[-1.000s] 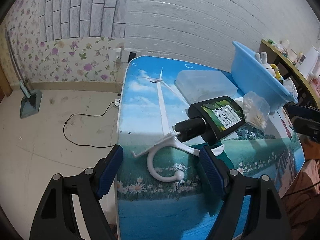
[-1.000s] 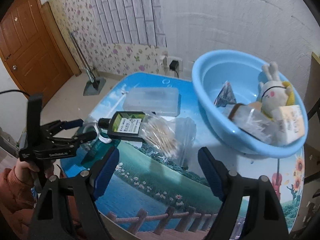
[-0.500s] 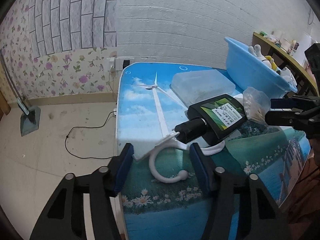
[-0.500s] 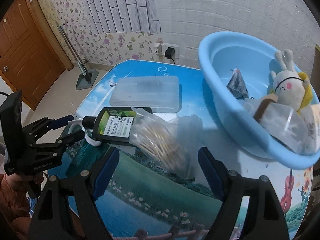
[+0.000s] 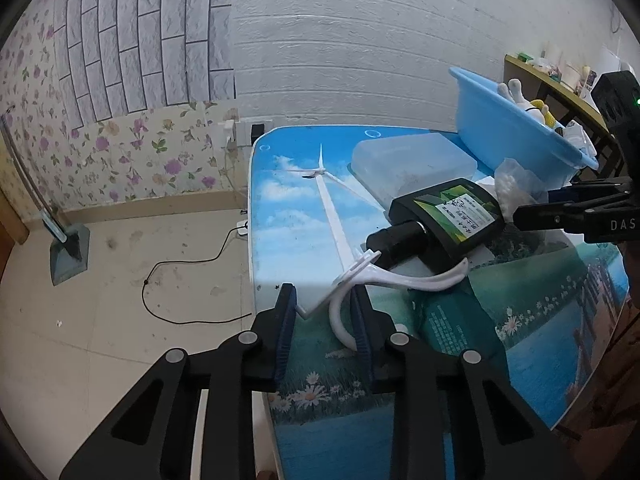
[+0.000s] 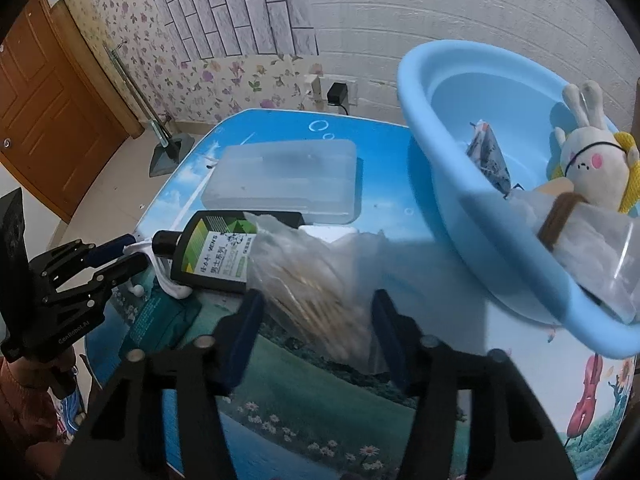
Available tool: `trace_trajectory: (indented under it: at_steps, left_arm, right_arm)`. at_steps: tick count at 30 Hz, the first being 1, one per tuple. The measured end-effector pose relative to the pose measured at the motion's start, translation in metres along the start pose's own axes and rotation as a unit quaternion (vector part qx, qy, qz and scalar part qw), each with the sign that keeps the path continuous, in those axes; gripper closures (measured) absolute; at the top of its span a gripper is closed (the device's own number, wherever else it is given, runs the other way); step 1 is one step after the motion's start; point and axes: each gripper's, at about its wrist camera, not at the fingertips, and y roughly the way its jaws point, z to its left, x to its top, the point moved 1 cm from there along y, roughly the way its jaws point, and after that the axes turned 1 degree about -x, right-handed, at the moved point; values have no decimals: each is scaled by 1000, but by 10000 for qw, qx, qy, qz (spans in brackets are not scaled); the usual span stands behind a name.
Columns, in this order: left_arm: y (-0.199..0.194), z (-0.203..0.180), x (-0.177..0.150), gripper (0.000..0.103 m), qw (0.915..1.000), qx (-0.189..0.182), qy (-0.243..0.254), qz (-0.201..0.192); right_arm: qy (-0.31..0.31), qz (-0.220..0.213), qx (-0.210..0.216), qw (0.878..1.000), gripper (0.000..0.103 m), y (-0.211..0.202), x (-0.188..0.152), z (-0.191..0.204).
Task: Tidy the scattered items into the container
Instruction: 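Grasp the white plastic hook with the left gripper while right grasps the clear swab bag, then lift the hook and swab bag and carry both toward the basin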
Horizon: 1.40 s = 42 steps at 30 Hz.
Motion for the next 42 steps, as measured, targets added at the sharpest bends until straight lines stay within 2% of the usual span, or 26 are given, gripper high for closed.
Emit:
trace_trajectory:
  at_steps: [7, 11, 25, 30, 42]
  left_arm:
    - [-8, 0, -5, 80, 9998, -90, -185, 2]
    - [-15, -2, -11, 80, 9997, -69, -230, 22]
    - [-36, -20, -34, 80, 9991, 127, -392, 128]
    - [-39, -31, -42, 80, 9988, 171, -424, 167]
    - [-44, -39, -48, 80, 9988, 239, -288, 324]
  right_arm:
    - [-37, -64, 66, 10000, 71, -12, -9, -2]
    - [-1, -77, 153, 9999, 74, -19, -15, -5]
    - [77, -214, 77, 9997, 76, -41, -42, -18]
    - [-113, -258, 15, 9996, 76, -48, -50, -15]
    - [-243, -94, 26, 9997, 76, -47, -63, -21]
